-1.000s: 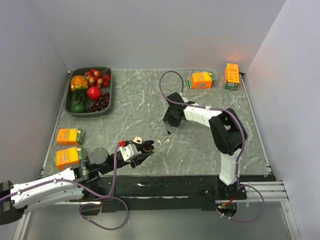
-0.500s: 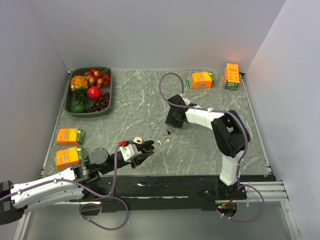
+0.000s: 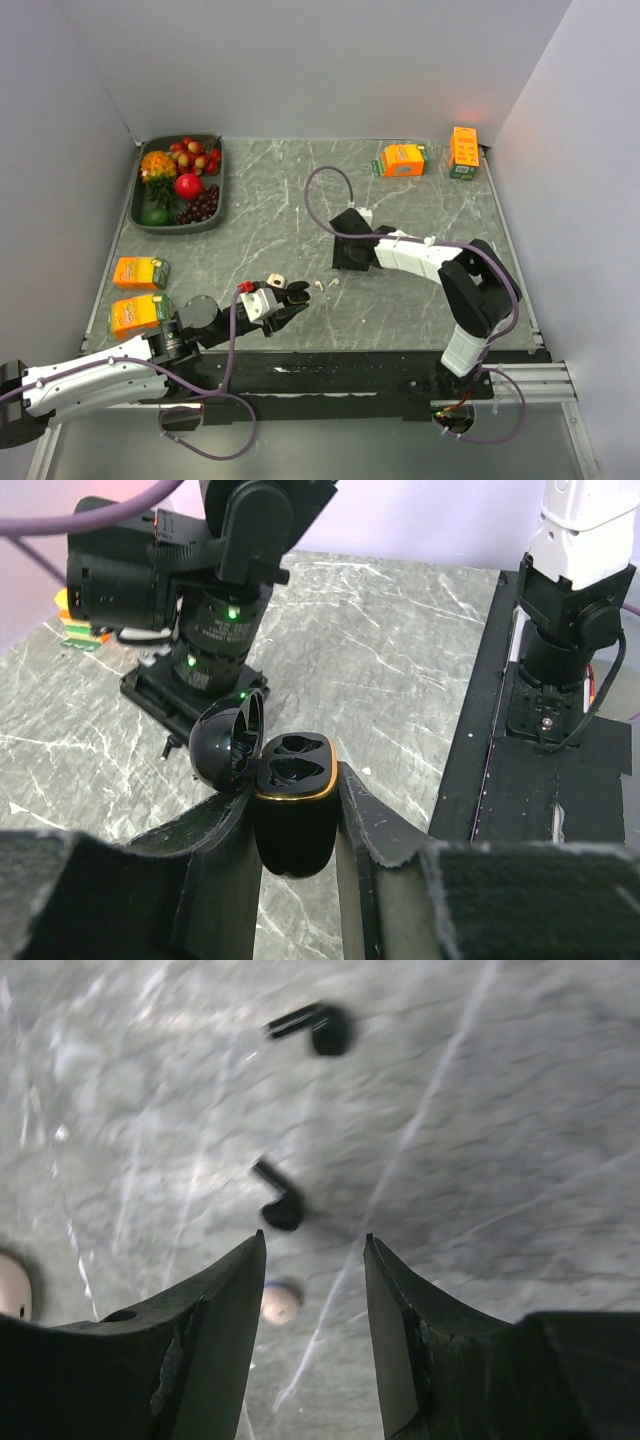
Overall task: Insert the wireless bluetooth earbuds into the charging case
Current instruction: Adjust the earbud at the center of the board.
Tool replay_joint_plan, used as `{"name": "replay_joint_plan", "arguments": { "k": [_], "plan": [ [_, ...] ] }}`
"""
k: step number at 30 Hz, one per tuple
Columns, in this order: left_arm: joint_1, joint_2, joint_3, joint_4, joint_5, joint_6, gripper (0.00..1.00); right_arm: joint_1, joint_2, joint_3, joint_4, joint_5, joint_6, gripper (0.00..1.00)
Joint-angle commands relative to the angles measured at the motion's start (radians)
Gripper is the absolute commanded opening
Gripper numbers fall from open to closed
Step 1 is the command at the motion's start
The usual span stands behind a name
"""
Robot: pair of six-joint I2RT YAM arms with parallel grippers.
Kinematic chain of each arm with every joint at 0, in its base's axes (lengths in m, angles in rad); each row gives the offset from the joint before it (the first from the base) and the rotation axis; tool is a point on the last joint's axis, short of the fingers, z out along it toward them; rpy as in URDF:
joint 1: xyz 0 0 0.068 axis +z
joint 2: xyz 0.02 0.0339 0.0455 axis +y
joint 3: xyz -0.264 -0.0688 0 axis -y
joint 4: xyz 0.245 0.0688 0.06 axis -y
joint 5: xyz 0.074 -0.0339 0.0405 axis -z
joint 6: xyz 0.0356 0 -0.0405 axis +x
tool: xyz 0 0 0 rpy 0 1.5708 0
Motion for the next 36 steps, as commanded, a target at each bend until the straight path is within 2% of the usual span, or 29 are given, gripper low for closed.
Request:
{"name": "replay_joint_plan", "arguments": {
  "k": [1,7,12,27,30,31,34,36],
  "plan": [
    [-0.007,-0.010,0.007,0.030,-0.007,-0.015,0.01,0.033,-0.039,-0.002,0.032,0.047,-0.050,0.53],
    [-0.007,-0.007,0.009,0.030,-0.007,-0.015,0.01,0.039,0.030,0.032,0.024,0.045,-0.097,0.55],
    [-0.007,-0.016,0.009,0.023,-0.007,-0.015,0.01,0.041,0.067,0.058,0.039,0.048,-0.157,0.48],
    [-0.007,-0.009,0.011,0.029,-0.007,-0.015,0.01,0.067,0.125,0.077,0.088,0.064,-0.284,0.38],
    [-0.009,-0.007,0.011,0.030,-0.007,-0.015,0.01,0.072,0.143,0.095,0.070,0.059,-0.289,0.32],
    [-0.009,-0.007,0.012,0.029,-0.007,-0.014,0.01,0.070,0.144,0.092,0.072,0.059,-0.293,0.23],
    [-0.009,-0.010,0.014,0.024,-0.005,-0.012,0.01,0.079,0.110,0.072,0.084,0.062,-0.321,0.07],
    [-0.009,-0.015,0.014,0.024,-0.007,-0.012,0.01,0.096,0.069,0.069,0.082,0.070,-0.384,0.00]
  ]
}}
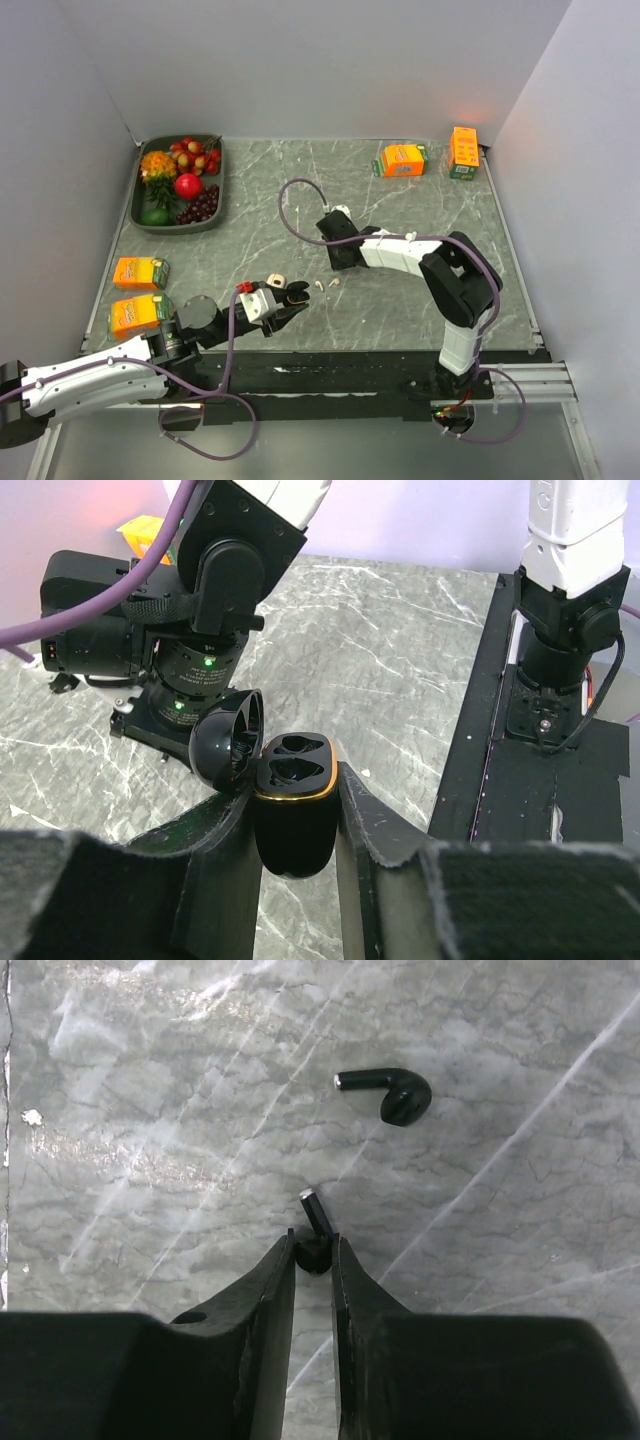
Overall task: Insert the wireless bluetooth earbuds into the charging case
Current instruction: Adjust the earbud at the center of the board.
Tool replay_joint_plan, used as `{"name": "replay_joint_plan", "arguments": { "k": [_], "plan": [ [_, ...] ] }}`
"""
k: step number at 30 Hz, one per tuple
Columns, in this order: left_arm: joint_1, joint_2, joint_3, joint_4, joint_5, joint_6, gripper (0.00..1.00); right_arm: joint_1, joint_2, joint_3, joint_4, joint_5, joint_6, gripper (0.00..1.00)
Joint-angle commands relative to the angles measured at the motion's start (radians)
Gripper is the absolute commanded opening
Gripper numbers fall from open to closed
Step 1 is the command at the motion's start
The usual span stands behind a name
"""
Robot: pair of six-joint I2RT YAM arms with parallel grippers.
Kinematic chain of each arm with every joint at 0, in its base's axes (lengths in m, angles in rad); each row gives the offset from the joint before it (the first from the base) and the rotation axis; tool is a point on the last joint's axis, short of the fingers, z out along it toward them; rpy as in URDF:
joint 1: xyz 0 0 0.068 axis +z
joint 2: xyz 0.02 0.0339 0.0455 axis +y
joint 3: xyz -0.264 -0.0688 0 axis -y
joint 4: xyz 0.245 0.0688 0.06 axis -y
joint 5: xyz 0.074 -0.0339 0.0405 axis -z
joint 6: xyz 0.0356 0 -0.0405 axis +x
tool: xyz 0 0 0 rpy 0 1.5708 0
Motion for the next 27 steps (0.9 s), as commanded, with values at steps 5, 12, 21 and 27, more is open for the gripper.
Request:
{"name": "replay_joint_plan", "arguments": {
  "k": [5,12,21,27],
  "plan": [
    [-0.009,-0.013,0.015,0.039,0.006,-0.011,0.01,0.038,-0.119,0.015,0.035,-0.116,-0.287,0.00],
    [-0.010,-0.019,0.020,0.041,0.030,-0.012,0.01,0.047,-0.296,-0.044,0.072,-0.317,-0.678,0.00],
    [-0.014,-0.036,0.026,0.038,0.041,-0.008,0.01,0.038,-0.199,-0.009,-0.094,-0.348,-0.886,0.08],
    [-0.020,-0.058,0.021,0.033,0.026,-0.003,0.01,0.027,-0.280,-0.081,0.062,-0.213,-0.797,0.78]
  ]
}}
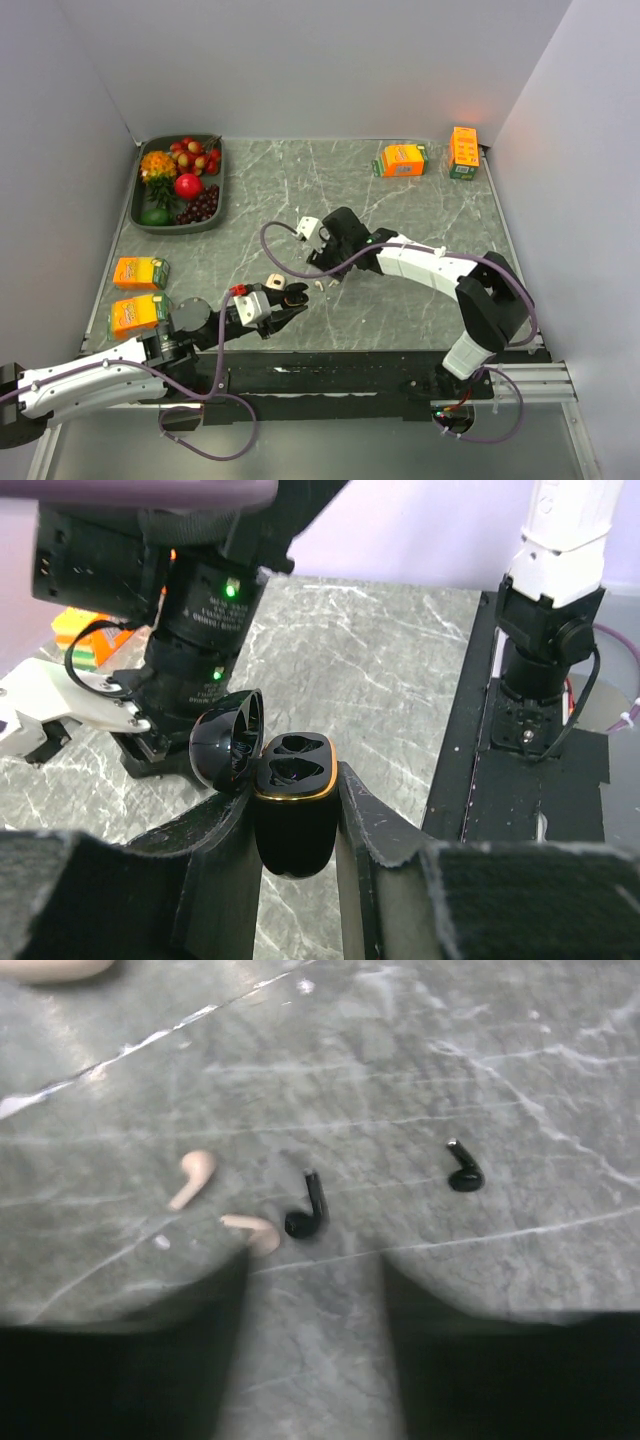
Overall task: Insert the wireless bluetooth earbuds into the charging case
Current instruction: Adjust the earbud at the center of the board.
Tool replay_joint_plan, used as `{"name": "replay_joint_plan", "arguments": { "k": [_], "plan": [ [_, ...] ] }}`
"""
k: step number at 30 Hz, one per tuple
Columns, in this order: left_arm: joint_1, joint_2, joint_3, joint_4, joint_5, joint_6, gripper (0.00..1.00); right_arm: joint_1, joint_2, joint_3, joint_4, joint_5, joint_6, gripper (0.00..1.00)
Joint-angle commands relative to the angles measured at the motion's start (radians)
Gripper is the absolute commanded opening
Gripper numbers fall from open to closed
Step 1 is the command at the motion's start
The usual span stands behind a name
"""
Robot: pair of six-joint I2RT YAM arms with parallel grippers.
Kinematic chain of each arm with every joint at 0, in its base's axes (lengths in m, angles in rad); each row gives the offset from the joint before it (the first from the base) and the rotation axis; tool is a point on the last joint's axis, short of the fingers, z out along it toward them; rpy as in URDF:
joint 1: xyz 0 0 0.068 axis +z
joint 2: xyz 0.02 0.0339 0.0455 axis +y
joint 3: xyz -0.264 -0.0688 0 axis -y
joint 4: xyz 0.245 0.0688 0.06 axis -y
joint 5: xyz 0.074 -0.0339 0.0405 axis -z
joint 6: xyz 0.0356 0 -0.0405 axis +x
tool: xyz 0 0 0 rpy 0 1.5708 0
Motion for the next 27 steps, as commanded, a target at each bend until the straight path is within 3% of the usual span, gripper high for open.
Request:
{"name": "replay_joint_plan", "arguments": {
  "k": [1,6,10,14,17,20,22,23,25,26,27],
  "plan": [
    [-0.011,-0.022,0.019,0.033,0.003,-0.002,0.01,-0.008,-0.090,-0.065,0.158,0.114,0.026,0.99],
    [-0.011,-0.006,0.021,0.044,0.008,-0.005,0.01,-0.014,-0.148,-0.073,0.236,0.316,0.163,1.00],
    [-0.012,-0.009,0.019,0.044,-0.002,-0.013,0.01,-0.056,-0.119,0.033,0.088,0.399,0.440,1.00],
    [-0.012,-0.015,0.021,0.033,-0.011,-0.016,0.01,-0.115,-0.158,0.019,0.054,0.303,0.765,0.98],
    [-0.012,-0.021,0.024,0.019,-0.021,-0.016,0.01,-0.186,-0.173,-0.022,0.055,0.126,0.868,0.90],
    [-0.014,-0.028,0.022,0.010,-0.026,-0.016,0.01,-0.181,-0.199,-0.079,0.068,0.045,0.850,0.71],
    [-0.015,-0.025,0.021,0.015,-0.026,-0.014,0.01,-0.166,-0.196,-0.111,0.048,0.045,0.841,0.51],
    [-0.015,-0.022,0.019,0.019,-0.026,-0.011,0.01,-0.157,-0.188,-0.127,0.036,0.052,0.838,0.36],
    [-0.017,-0.008,0.024,0.021,-0.026,-0.011,0.01,-0.140,-0.184,-0.151,0.031,0.049,0.832,0.21],
    [-0.017,-0.005,0.025,0.022,-0.026,-0.013,0.01,-0.135,-0.179,-0.177,0.034,0.039,0.832,0.05],
    [-0.017,0.001,0.026,0.024,-0.026,-0.014,0.01,-0.129,-0.175,-0.188,0.035,0.036,0.835,0.00]
  ]
}}
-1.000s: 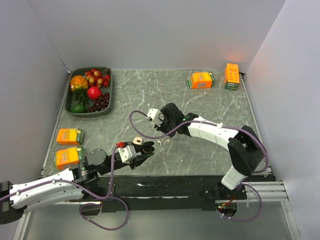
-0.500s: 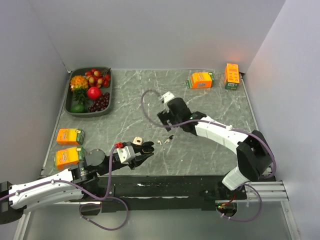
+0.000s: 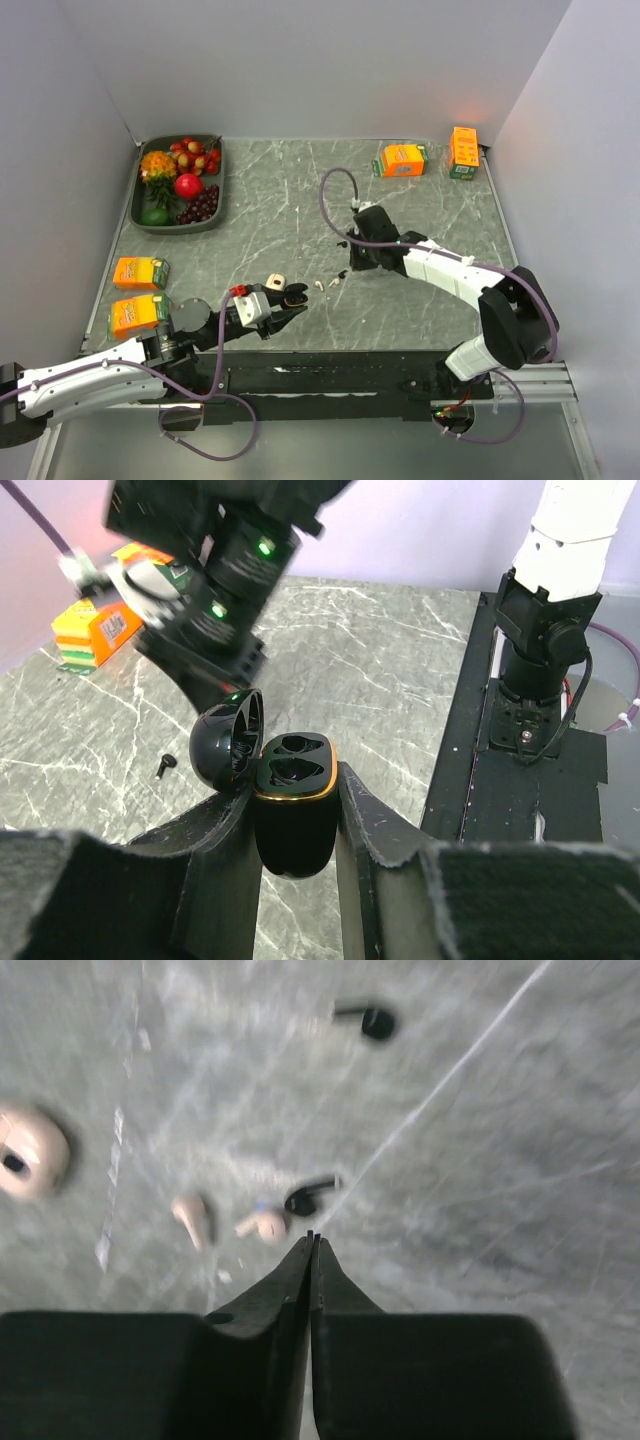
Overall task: Insert the wireless bluetooth earbuds into the charging case
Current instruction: Adjust the earbud at the center of the board.
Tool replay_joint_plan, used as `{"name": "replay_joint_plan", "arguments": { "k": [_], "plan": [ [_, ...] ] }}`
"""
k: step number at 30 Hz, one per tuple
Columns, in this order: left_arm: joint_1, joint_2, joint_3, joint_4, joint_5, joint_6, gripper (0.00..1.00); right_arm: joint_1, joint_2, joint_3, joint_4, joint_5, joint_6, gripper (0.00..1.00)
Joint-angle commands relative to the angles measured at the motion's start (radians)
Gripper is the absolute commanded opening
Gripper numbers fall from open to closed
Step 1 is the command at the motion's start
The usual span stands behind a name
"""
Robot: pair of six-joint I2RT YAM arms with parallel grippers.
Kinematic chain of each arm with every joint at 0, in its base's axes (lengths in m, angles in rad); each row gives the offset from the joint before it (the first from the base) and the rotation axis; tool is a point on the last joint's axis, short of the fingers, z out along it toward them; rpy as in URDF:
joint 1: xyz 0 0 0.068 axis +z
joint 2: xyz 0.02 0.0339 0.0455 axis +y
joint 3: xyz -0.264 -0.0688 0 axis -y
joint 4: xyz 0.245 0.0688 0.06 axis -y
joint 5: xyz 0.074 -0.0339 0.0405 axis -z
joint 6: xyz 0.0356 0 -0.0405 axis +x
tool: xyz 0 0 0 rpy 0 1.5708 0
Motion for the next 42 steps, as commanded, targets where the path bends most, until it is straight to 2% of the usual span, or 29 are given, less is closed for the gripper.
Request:
{"name": "replay_joint_plan", "arguments": {
  "k": [1,7,18,24,30,35,37,38,39,41,42],
  "plan": [
    [-0.008,0.009,0.024,0.030,-0.016,-0.017,0.01,0.036,-0.022,-0.060,-0.004,-0.056,0.037,0.00],
    [-0.008,0.012,0.022,0.024,-0.016,-0.016,0.01,0.070,0.039,-0.094,0.024,-0.084,0.034,0.00],
    [-0.009,0.018,0.029,0.013,-0.014,-0.016,0.01,0.076,0.231,0.021,0.048,-0.102,0.030,0.00],
    [-0.009,0.018,0.026,0.010,-0.014,-0.016,0.01,0.071,0.274,0.082,0.064,-0.065,0.088,0.00],
    [-0.011,0.041,0.027,0.021,-0.042,-0.016,0.01,0.061,0.358,0.220,0.021,0.010,0.150,0.00],
    [-0.011,0.054,0.026,0.030,-0.045,-0.016,0.01,0.034,0.357,0.287,-0.002,0.051,0.121,0.00],
    [-0.009,0.054,0.027,0.030,-0.048,-0.016,0.01,0.033,0.306,0.290,-0.004,0.059,0.093,0.09],
    [-0.009,0.052,0.027,0.030,-0.048,-0.014,0.01,0.033,0.259,0.270,-0.004,0.064,0.077,0.24],
    [-0.011,0.049,0.022,0.031,-0.050,-0.014,0.01,0.033,0.237,0.261,-0.007,0.067,0.070,0.28],
    [-0.012,0.044,0.019,0.035,-0.051,-0.014,0.01,0.031,0.190,0.232,-0.033,0.070,0.049,0.30],
    [-0.009,0.043,0.019,0.033,-0.050,-0.014,0.01,0.031,0.176,0.216,-0.045,0.067,0.044,0.25]
  ]
}}
